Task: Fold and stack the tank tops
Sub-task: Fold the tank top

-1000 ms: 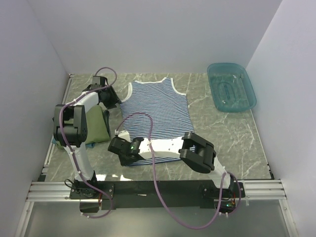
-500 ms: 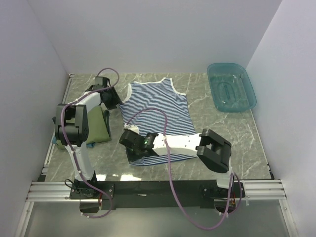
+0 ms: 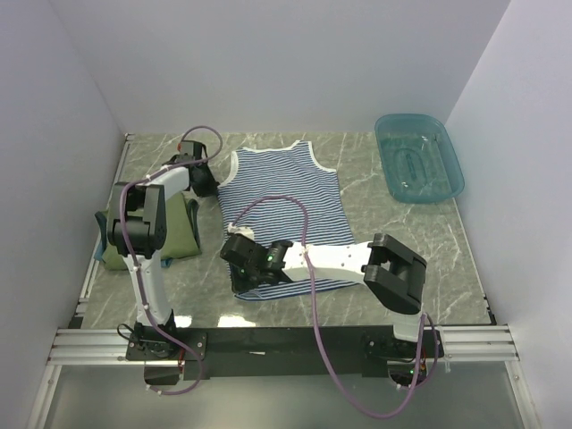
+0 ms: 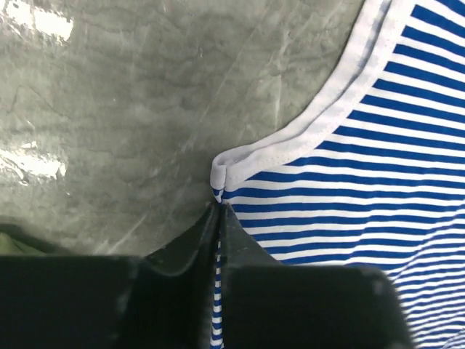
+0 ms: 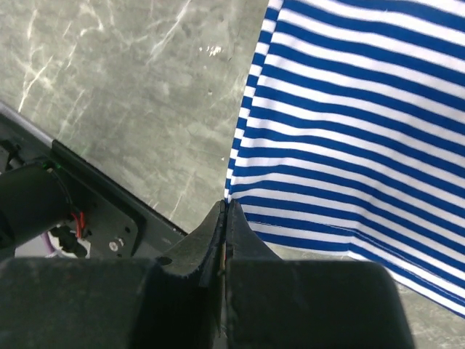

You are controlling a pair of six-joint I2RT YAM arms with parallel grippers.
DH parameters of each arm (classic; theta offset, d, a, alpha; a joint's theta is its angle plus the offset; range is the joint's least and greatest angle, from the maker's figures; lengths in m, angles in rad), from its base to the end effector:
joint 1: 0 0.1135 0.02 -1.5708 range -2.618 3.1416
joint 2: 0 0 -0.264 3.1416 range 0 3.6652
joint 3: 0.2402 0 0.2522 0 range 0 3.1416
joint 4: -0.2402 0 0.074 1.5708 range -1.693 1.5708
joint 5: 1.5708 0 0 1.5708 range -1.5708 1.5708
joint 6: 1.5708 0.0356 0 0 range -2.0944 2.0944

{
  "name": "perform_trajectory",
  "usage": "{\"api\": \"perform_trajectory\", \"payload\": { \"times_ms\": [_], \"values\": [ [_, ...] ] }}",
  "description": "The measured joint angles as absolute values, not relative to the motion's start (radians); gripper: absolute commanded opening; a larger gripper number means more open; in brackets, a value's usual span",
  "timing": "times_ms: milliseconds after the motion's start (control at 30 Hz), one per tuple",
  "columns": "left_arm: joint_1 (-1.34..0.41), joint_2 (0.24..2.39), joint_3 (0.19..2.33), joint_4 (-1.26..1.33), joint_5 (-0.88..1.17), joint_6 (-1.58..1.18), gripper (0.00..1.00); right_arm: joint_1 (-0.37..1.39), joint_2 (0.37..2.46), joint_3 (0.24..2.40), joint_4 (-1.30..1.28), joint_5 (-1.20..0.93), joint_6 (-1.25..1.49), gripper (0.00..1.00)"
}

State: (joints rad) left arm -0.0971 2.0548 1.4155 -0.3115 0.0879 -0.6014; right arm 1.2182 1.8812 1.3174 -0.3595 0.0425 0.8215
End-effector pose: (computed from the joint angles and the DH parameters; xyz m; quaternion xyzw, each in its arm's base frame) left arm 0.4365 -0.0457 0.1601 -0.2244 0.9247 -0.1436 0.2720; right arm 0.1416 0.3803 0.1973 -0.1801 0.9306 0.2604 0.1837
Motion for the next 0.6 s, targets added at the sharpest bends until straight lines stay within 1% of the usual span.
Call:
{"api": "perform_trajectory", "payload": {
  "times_ms": [33, 67, 333, 600],
  "values": [
    [-0.098, 2.060, 1.420, -0.311, 0.078, -0.598, 0.01, 1.219, 1.877, 1.312, -0.359, 0.038, 0.823, 0.00],
    [-0.099, 2.062, 1.422, -0.310, 0.070, -0.599, 0.00, 1.219, 1.873, 1.307, -0.356, 0.033, 0.823, 0.00],
    [-0.094, 2.043, 1.422, -0.316, -0.051, -0.599, 0.01, 1.238, 1.874, 1.346, -0.336, -0.016, 0.836, 0.00],
    [-0.085, 1.938, 1.436, -0.341, -0.142, -0.623, 0.00, 1.230, 1.874, 1.369, -0.258, -0.070, 0.849, 0.00]
  ]
}}
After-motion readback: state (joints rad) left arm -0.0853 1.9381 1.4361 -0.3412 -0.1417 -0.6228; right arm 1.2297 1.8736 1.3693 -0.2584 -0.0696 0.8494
